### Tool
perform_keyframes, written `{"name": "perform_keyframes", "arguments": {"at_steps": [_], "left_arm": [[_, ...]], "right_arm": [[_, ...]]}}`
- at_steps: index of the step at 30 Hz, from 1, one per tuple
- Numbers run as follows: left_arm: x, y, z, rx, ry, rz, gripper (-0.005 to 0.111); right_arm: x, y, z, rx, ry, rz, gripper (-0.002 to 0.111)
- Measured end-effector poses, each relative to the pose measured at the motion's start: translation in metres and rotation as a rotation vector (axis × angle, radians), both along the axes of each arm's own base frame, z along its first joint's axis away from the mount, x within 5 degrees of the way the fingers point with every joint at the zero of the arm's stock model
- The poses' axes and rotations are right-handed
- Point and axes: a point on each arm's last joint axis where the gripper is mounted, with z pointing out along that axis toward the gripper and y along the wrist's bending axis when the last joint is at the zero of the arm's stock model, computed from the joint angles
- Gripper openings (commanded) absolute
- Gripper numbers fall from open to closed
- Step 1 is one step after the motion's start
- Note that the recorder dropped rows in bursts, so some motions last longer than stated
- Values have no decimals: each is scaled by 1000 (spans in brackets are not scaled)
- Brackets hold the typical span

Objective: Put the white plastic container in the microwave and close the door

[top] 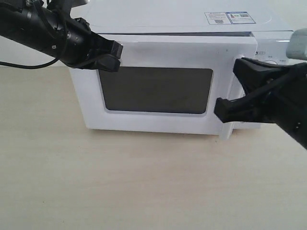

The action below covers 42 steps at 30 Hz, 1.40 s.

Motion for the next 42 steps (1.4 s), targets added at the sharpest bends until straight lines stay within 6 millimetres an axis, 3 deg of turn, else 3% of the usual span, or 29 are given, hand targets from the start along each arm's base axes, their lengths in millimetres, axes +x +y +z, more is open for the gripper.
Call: {"name": "perform_keyframes", "arguments": {"at_steps": [7, 15, 29, 42], "left_arm": [[0, 0, 0, 0, 0, 0, 4], [0, 0, 0, 0, 0, 0, 4], [-1, 1, 1, 15, -10, -6, 4], [-28, 15, 45, 49, -140, -28, 4]], "right_arm": [[22, 26, -13, 46, 29, 13, 0], [44, 44, -10, 11, 40, -40, 0], [55, 42, -1, -33, 87, -171, 0], [69, 23, -9, -51, 178, -212, 0]]}}
